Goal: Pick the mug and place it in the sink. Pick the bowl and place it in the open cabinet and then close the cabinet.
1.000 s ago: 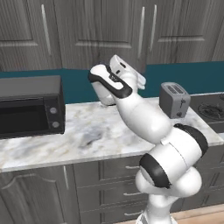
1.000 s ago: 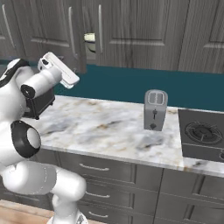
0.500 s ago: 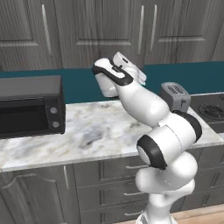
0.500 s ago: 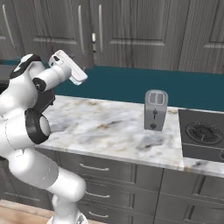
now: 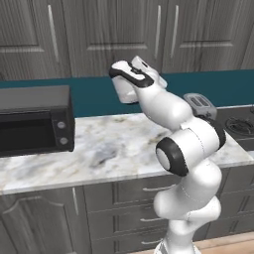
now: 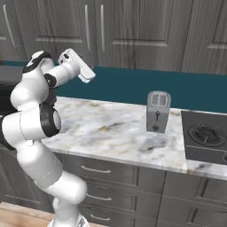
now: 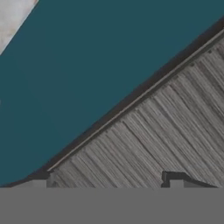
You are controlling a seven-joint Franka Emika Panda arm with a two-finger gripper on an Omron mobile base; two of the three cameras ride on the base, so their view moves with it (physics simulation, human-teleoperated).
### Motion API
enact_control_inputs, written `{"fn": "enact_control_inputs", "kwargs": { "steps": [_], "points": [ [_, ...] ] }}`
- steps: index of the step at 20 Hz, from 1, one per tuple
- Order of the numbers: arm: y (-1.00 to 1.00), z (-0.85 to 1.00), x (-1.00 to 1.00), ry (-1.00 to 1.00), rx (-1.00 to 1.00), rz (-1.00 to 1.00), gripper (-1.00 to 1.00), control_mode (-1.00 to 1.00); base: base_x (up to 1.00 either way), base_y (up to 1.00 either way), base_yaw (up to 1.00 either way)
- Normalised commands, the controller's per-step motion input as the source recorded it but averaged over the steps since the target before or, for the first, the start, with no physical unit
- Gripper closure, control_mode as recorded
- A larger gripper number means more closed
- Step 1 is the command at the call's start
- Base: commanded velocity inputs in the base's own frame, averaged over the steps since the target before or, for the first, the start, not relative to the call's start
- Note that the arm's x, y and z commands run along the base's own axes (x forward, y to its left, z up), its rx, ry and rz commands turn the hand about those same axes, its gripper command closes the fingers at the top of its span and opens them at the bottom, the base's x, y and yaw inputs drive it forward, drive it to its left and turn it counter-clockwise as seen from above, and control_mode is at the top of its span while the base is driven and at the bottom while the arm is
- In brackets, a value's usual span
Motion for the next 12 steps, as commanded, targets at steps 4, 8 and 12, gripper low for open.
{"fn": "enact_control_inputs", "kwargs": {
  "steps": [4, 8, 12],
  "points": [
    [0.00, 0.22, 0.62, 0.15, 0.00, -0.21, -1.00, -1.00, 0.00, 0.00, 0.00],
    [0.07, 0.15, 0.55, 0.16, 0.00, -0.22, -1.00, -1.00, 0.00, 0.00, 0.00],
    [0.00, 0.19, 0.42, 0.17, 0.00, -0.22, -1.00, -1.00, 0.00, 0.00, 0.00]
  ]
}}
